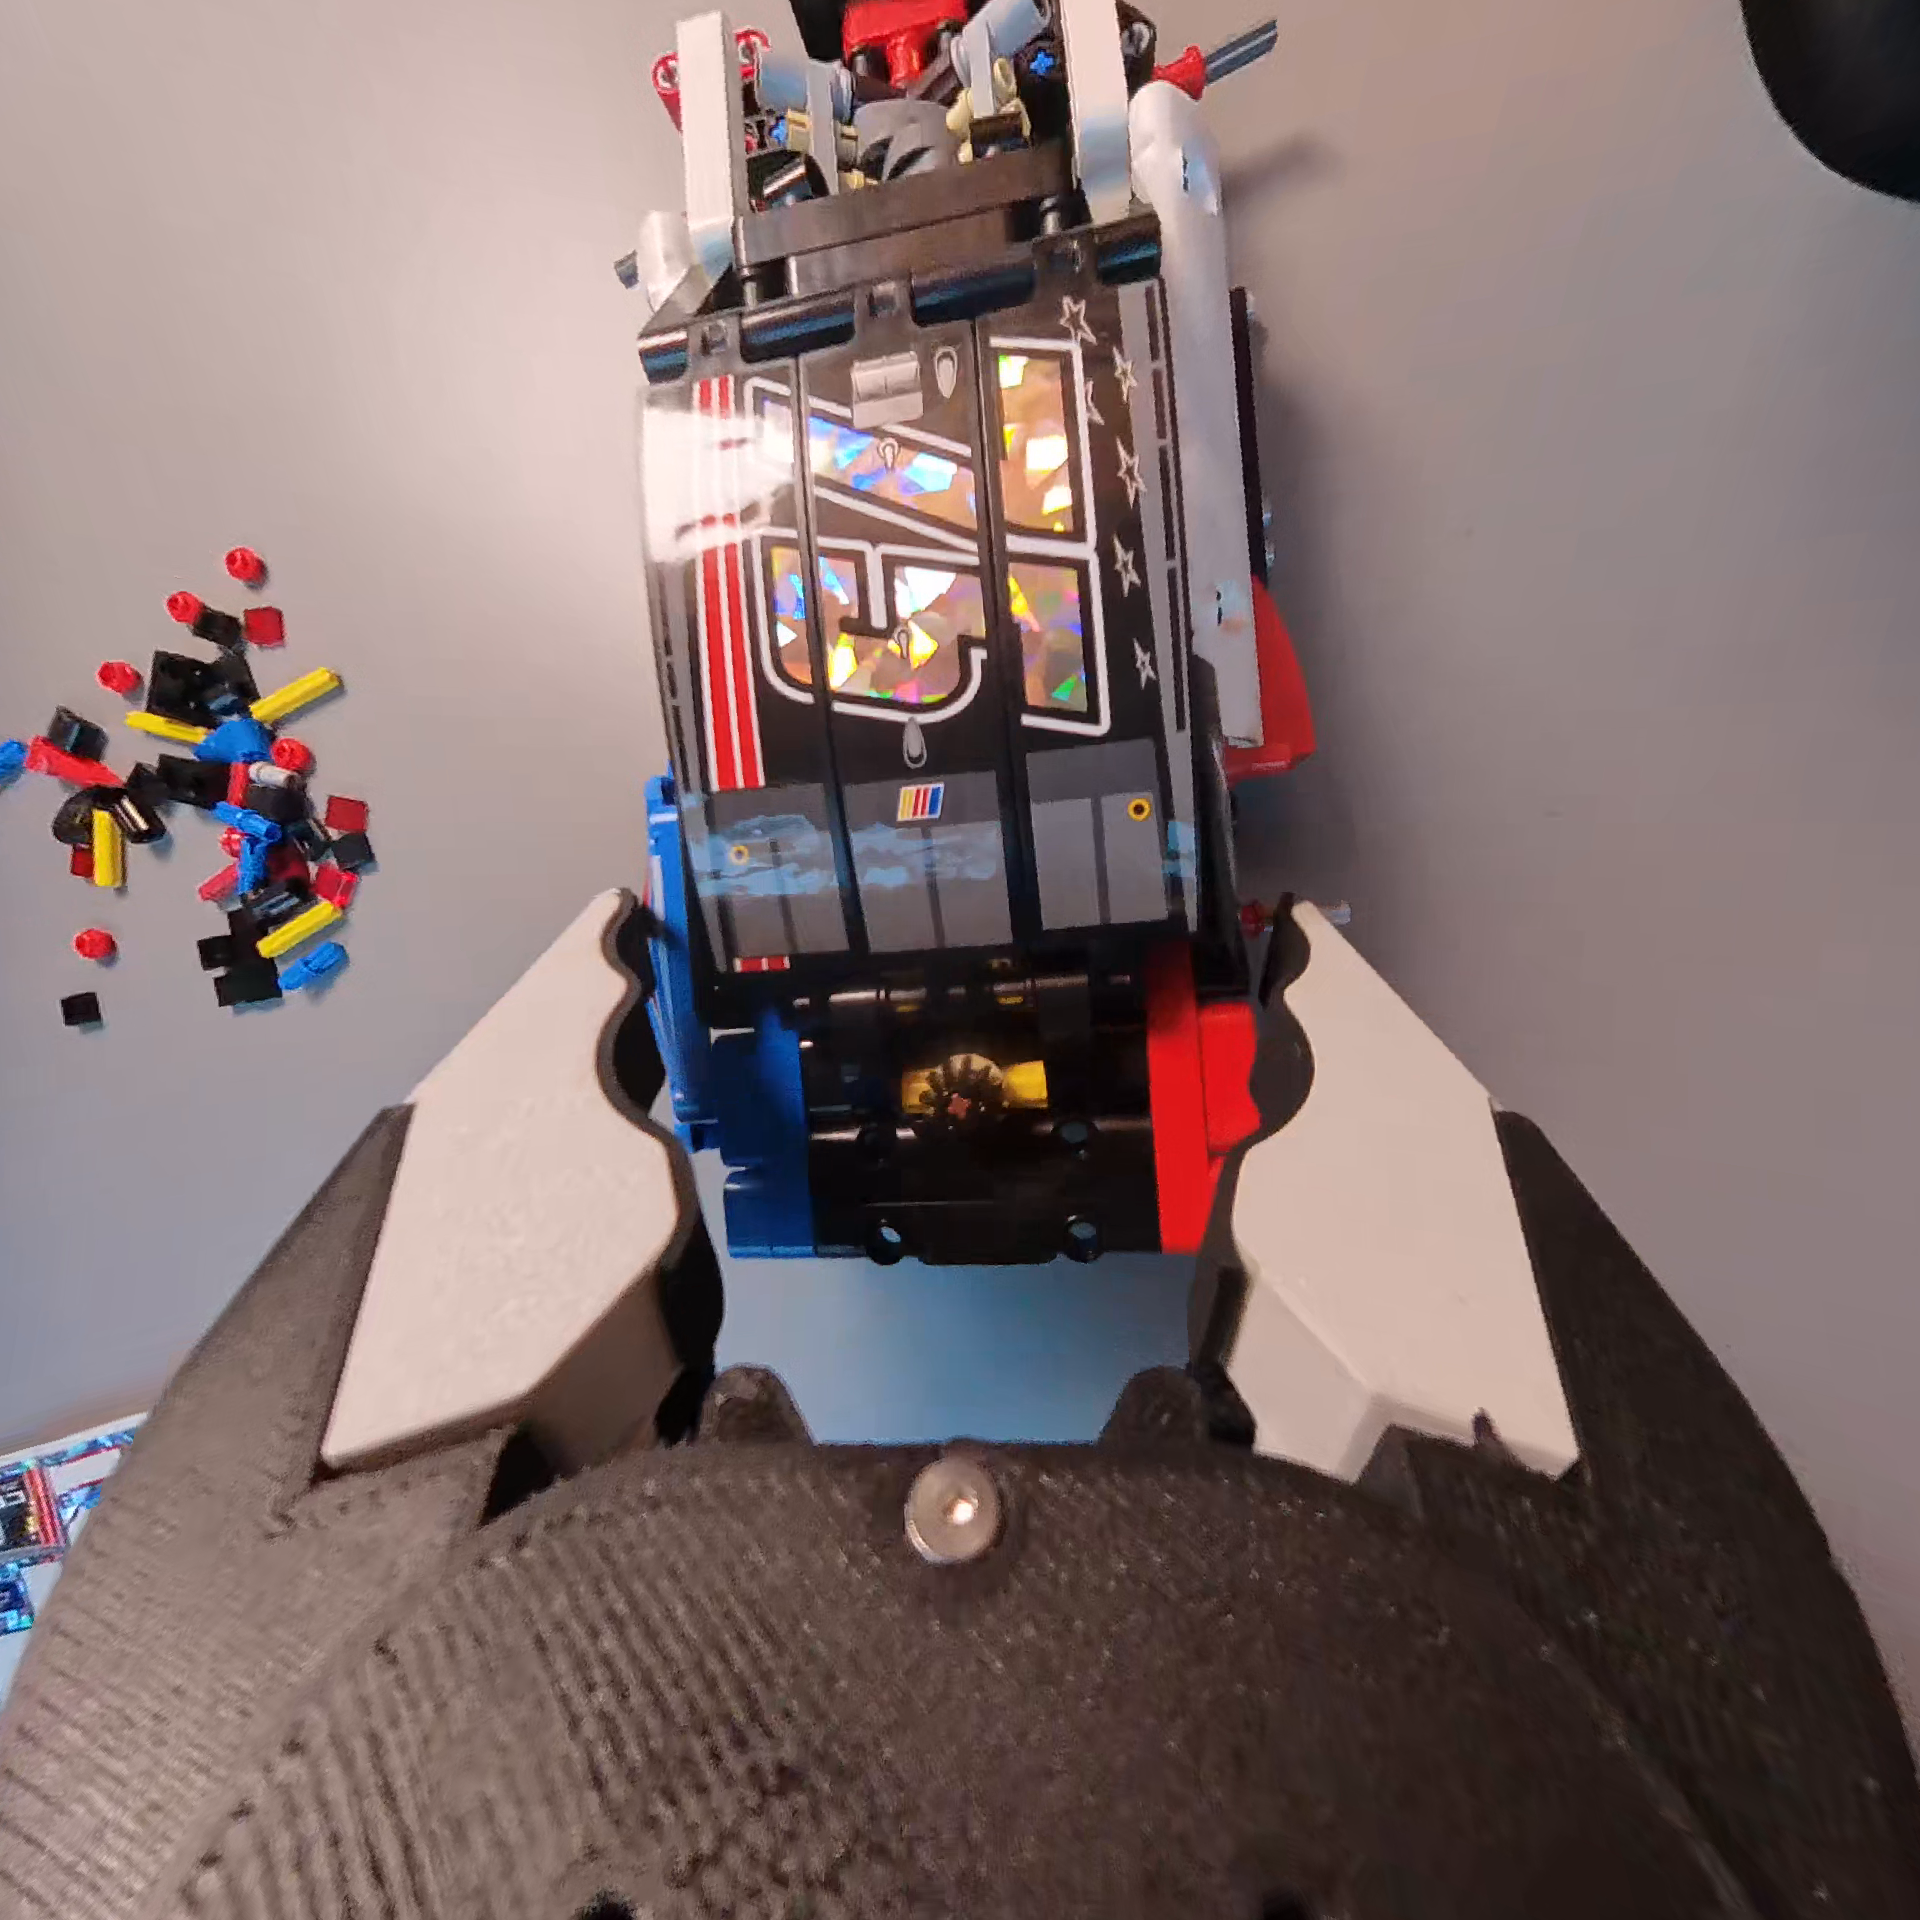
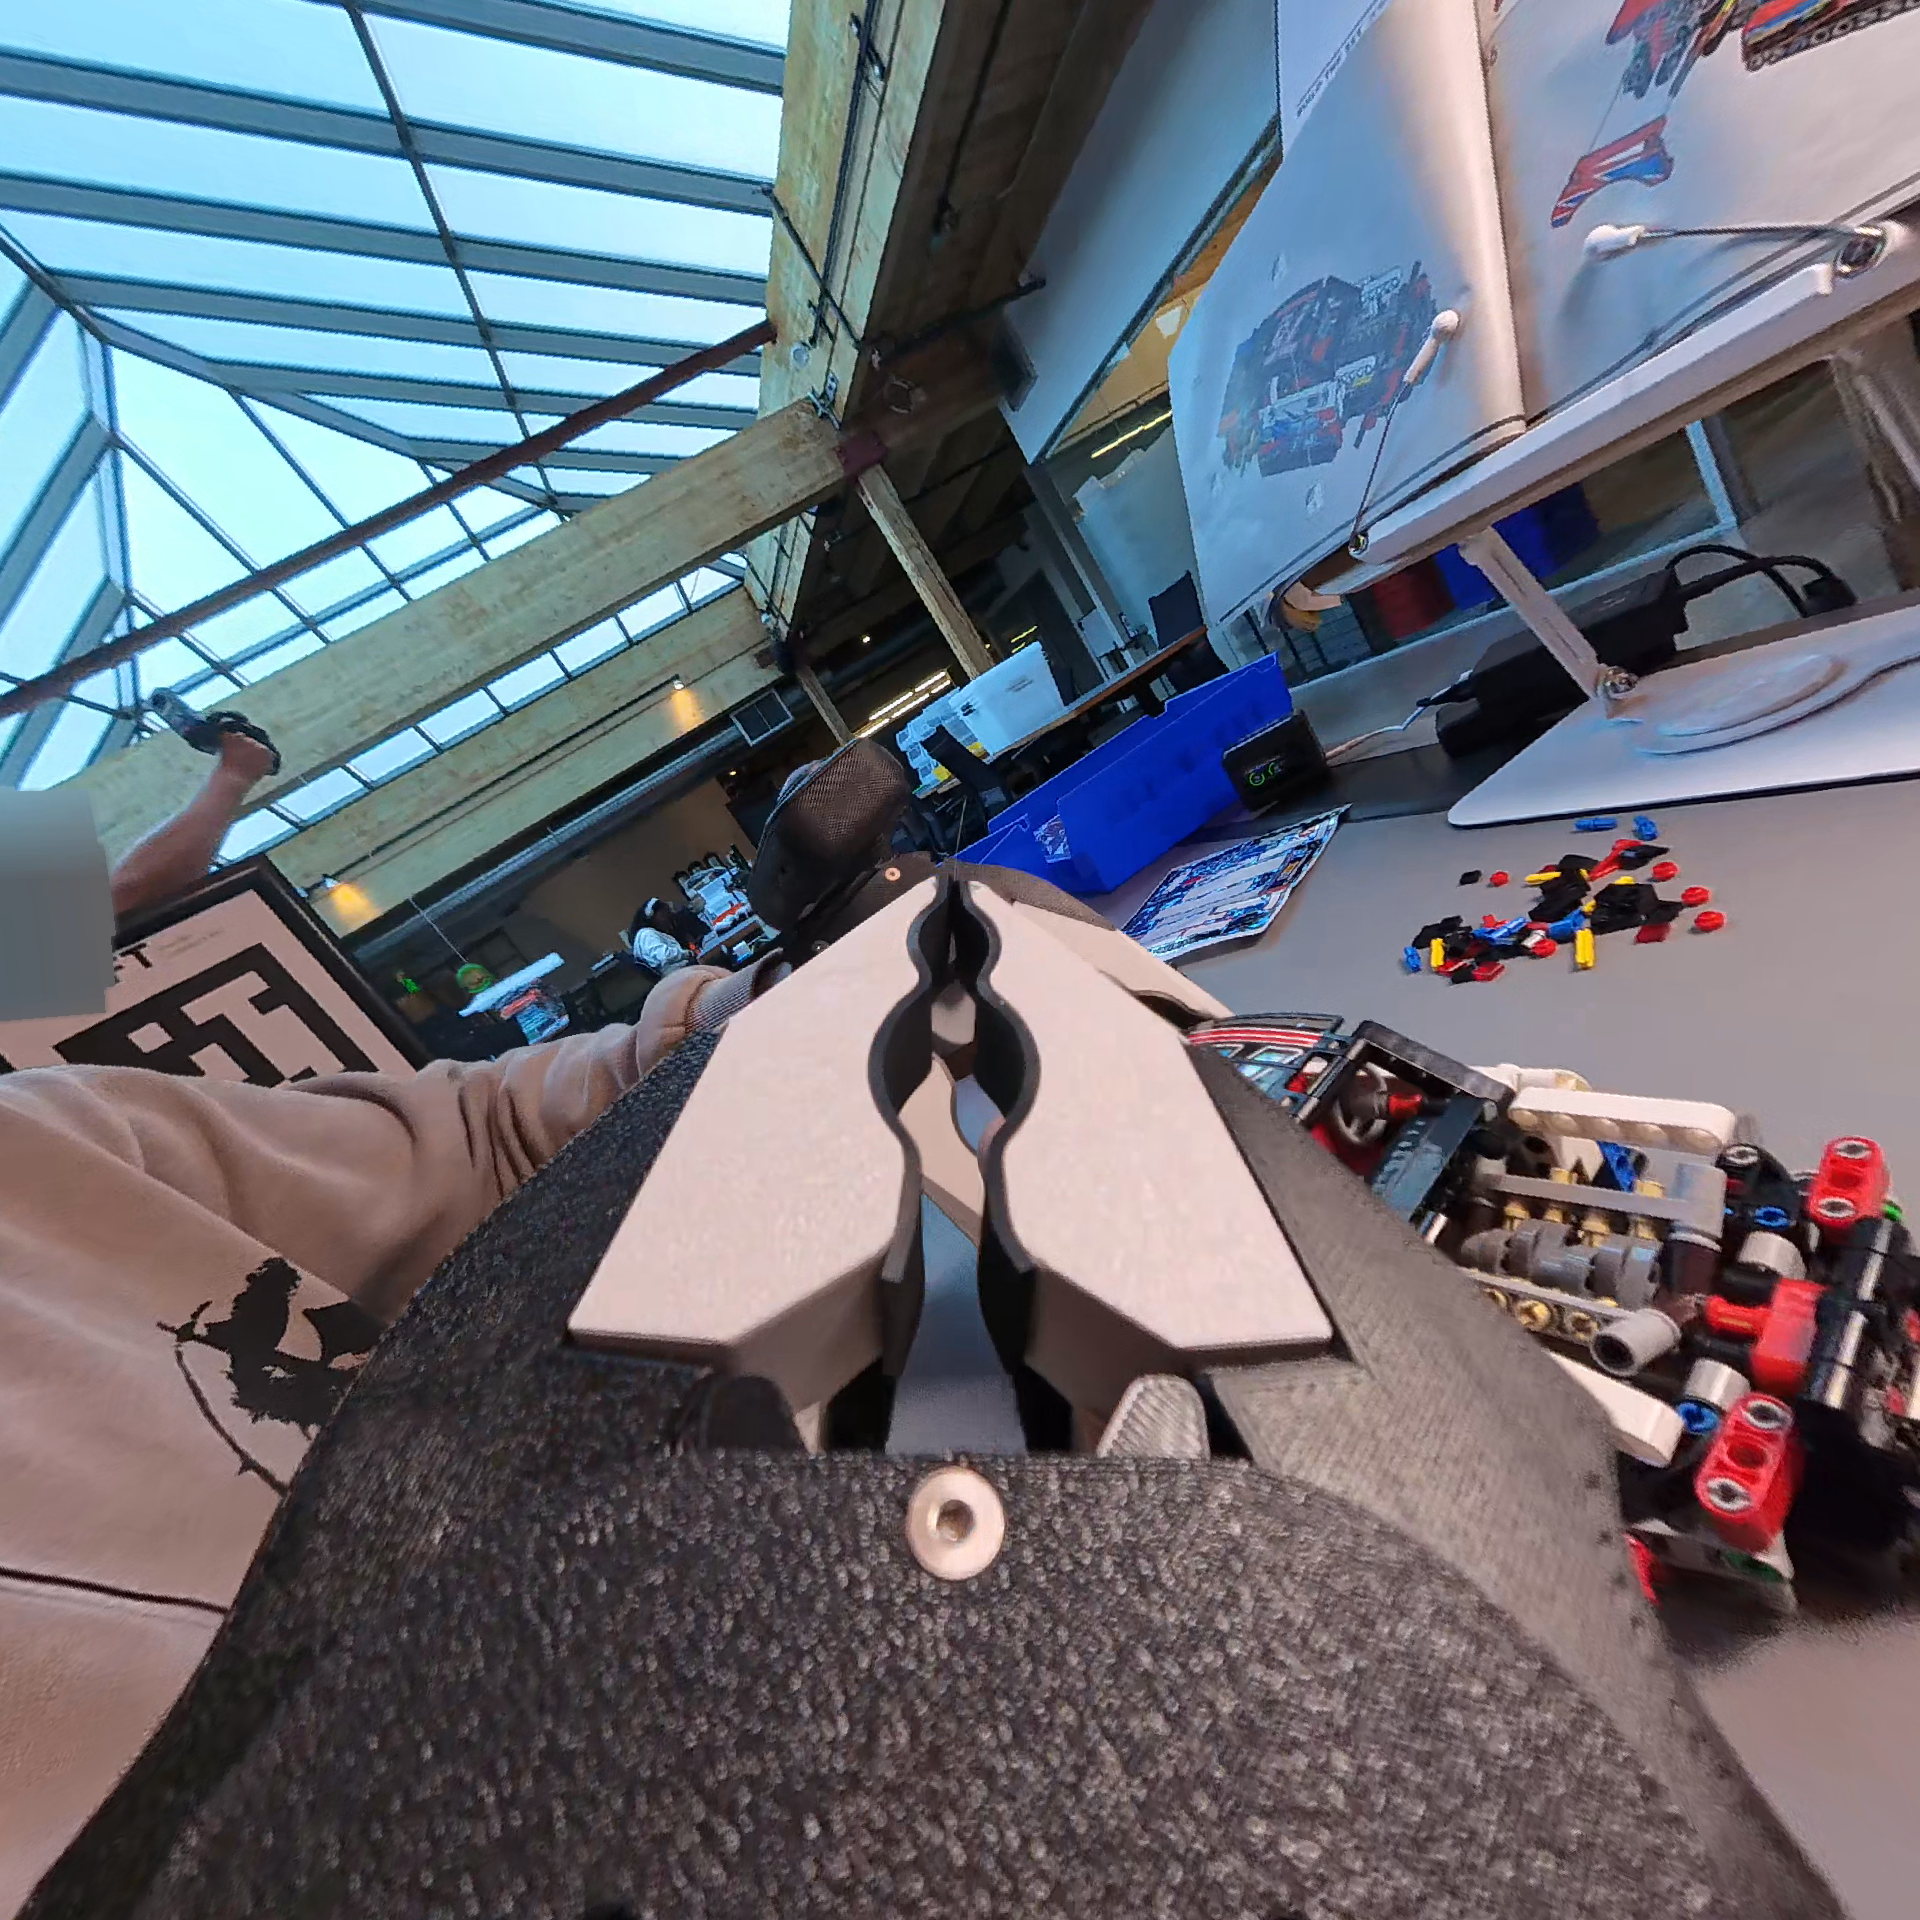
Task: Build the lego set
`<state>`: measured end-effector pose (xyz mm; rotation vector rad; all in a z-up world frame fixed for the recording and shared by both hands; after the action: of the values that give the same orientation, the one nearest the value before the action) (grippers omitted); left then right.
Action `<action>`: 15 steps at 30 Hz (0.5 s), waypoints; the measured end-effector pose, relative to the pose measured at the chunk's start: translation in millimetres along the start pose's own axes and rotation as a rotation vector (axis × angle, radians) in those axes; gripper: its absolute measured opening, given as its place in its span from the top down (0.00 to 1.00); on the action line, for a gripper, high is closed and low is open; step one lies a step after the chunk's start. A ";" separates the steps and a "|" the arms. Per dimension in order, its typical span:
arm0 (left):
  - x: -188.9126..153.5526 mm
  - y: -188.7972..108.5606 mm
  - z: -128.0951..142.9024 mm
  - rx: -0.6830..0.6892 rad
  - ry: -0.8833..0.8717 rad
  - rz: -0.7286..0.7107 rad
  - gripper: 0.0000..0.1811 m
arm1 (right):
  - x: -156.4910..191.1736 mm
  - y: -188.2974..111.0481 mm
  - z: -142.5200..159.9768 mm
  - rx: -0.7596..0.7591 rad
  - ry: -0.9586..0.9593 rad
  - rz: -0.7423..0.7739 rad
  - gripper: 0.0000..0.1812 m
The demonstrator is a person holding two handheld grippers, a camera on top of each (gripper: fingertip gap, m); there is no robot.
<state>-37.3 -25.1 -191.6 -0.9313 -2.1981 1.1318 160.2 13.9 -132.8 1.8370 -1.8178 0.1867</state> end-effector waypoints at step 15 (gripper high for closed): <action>15.2 -26.0 1.5 -0.155 -0.530 0.297 0.43 | 12.5 -2.2 27.5 0.118 0.188 0.048 1.00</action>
<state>-57.1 -25.4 -168.9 -1.1556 -2.6590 1.5003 155.8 -10.0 -150.8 1.7892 -1.7530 0.4782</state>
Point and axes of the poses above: each gripper's, where its closed fingertips meet, y out along the fingers, z out of its underside, x = y × z across the jaws, the point moved 8 cm from there along -y, back along the fingers, and after that the axes turned 5 degrees about -y, right-handed, at the moved point
